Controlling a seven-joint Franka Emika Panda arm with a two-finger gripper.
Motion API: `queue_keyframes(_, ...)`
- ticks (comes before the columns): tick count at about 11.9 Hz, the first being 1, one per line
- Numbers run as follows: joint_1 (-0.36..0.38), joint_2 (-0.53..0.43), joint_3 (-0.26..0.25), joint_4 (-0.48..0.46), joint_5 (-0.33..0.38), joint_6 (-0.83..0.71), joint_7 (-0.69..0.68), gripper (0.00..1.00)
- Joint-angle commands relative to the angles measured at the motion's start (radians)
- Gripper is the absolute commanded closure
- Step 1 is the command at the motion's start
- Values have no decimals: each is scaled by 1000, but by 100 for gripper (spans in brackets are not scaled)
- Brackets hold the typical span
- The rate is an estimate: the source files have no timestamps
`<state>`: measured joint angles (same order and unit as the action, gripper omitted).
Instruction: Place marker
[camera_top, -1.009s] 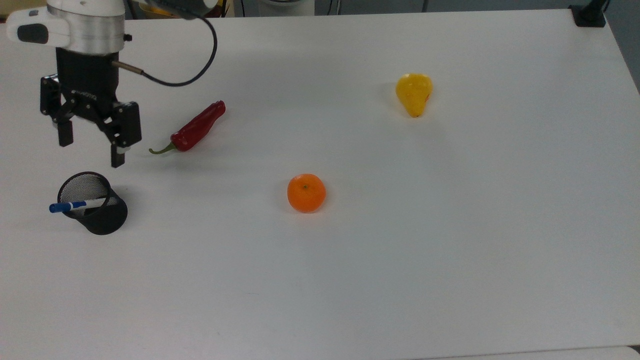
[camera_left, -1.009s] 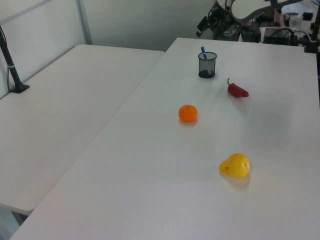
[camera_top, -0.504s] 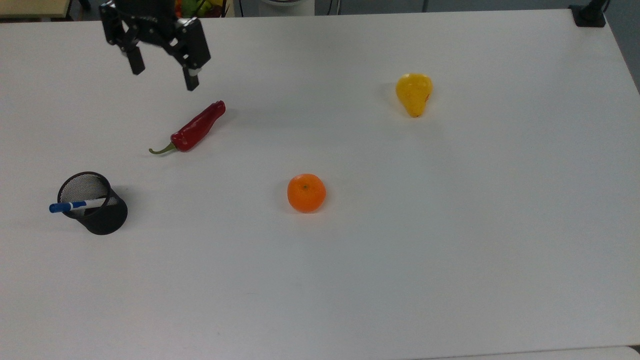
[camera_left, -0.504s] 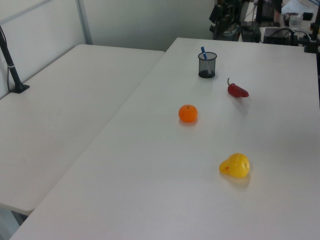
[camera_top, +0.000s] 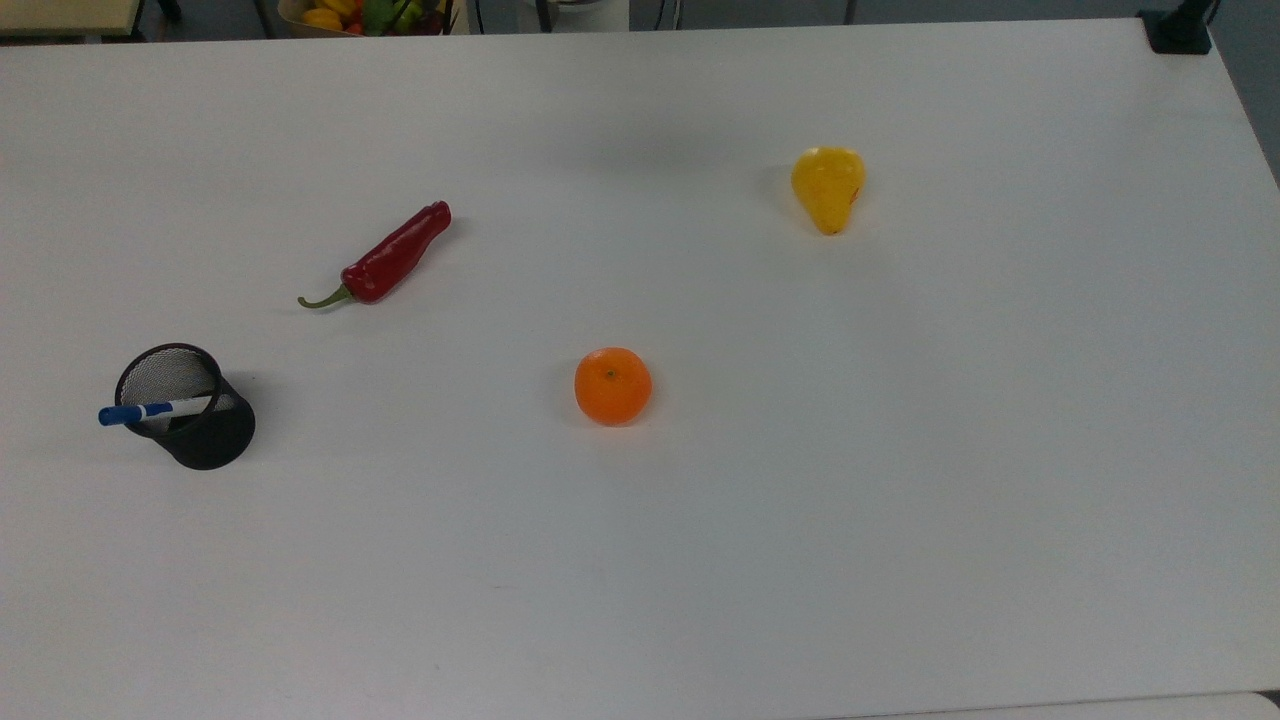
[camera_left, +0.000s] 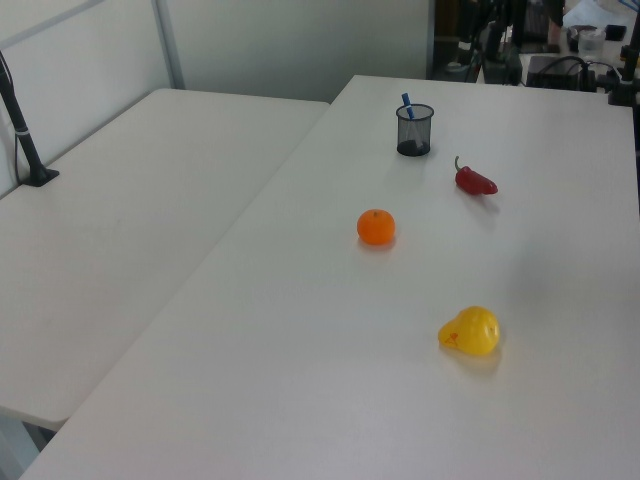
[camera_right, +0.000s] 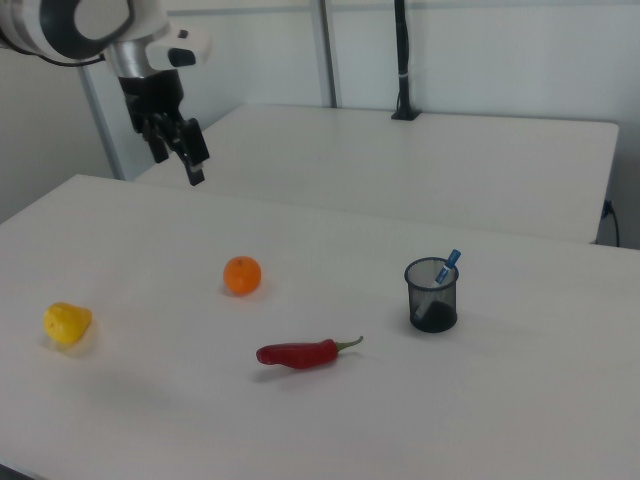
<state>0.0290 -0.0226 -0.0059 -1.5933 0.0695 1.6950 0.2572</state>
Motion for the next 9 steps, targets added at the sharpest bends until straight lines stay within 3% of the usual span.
queue_keyframes(1, 3, -49, 14, -48, 6, -11, -57, 0)
queue_keyframes(5, 15, -37, 0, -56, 1, -6, -350, 0)
queue_keyframes(9, 15, -39, 0, -57, -1, -8, -346, 0)
